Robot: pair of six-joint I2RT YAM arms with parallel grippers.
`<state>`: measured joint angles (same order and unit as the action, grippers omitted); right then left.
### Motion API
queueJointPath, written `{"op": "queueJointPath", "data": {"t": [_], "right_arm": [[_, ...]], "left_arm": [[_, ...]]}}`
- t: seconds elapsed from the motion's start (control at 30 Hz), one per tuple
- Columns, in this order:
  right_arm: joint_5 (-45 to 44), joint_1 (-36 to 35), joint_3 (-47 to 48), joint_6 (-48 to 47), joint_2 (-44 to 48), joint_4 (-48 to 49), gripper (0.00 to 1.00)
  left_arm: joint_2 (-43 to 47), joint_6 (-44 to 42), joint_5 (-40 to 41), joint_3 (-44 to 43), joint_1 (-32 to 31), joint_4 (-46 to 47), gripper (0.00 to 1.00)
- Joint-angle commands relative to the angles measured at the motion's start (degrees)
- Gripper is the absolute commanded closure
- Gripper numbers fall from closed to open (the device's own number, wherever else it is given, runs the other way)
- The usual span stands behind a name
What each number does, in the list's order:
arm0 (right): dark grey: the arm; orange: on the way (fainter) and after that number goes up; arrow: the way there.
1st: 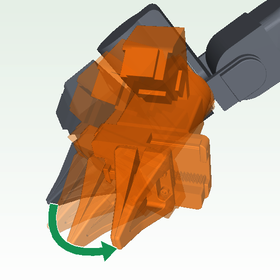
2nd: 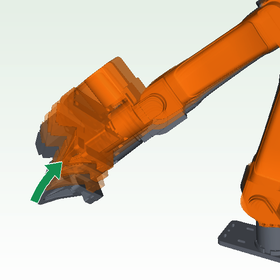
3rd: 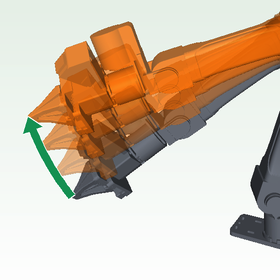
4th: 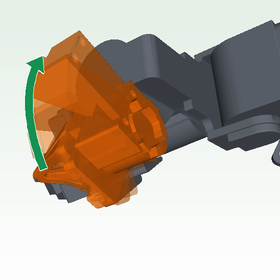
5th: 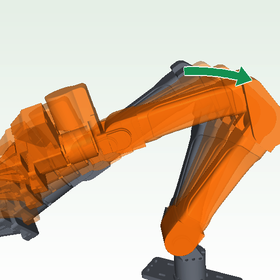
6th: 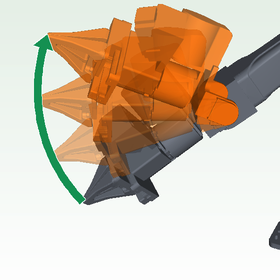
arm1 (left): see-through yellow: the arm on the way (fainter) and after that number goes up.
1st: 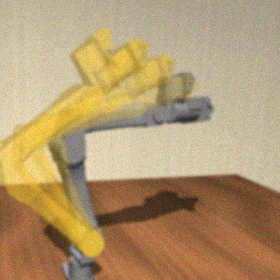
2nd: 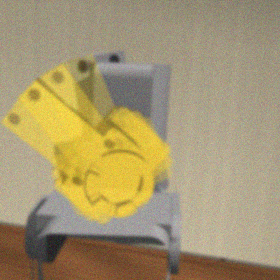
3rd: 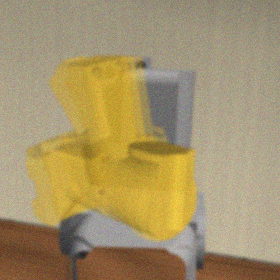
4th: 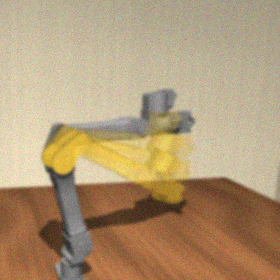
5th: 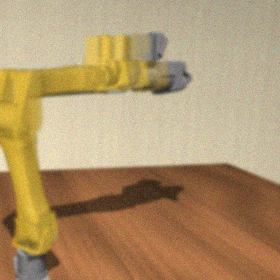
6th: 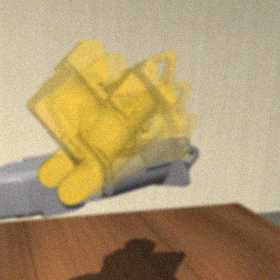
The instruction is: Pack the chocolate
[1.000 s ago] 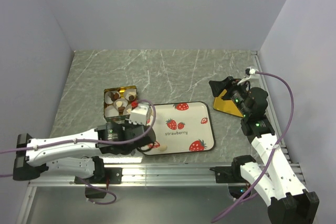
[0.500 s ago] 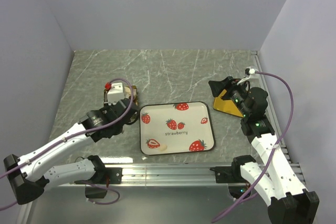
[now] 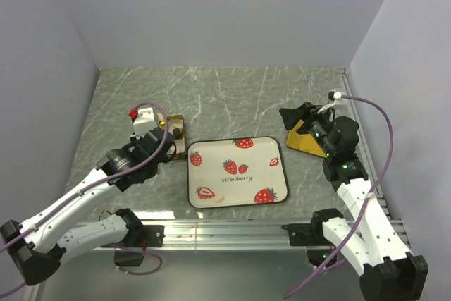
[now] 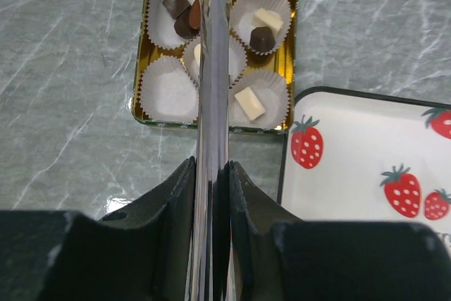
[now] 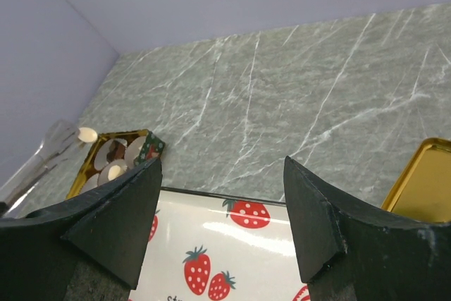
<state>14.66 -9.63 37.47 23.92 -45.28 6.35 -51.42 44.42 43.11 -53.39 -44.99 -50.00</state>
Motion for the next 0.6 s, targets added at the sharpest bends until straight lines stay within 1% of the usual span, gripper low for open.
{"op": "queueJointPath", "data": {"t": [0.0,0.1,0.23,0.47,0.57], "right_arm": [[0.4,-0.5,1.9,-0.6,0.0,2.5,0.24],[0.3,-0.5,1.9,-0.7,-0.1,2.5,0.24],[0.0,-0.4,2.0,-0.9,-0.3,2.4,0.24],[-0.3,-0.6,2.1,-1.2,-0.6,2.3,0.24],[-0.4,-0.5,2.1,-1.2,-0.9,2.4,0.24]], "left_arm": [[-1.2,-4.7,-2.8,1.4,2.4,7.3,0.73],[-2.6,-6.5,-4.3,1.7,3.4,10.6,0.73],[-4.8,-8.2,-5.2,1.4,4.6,12.7,0.73],[-9.8,-9.2,-5.5,1.0,5.9,12.8,0.73],[-10.2,-10.1,-7.0,1.3,5.9,14.3,0.73]]}}
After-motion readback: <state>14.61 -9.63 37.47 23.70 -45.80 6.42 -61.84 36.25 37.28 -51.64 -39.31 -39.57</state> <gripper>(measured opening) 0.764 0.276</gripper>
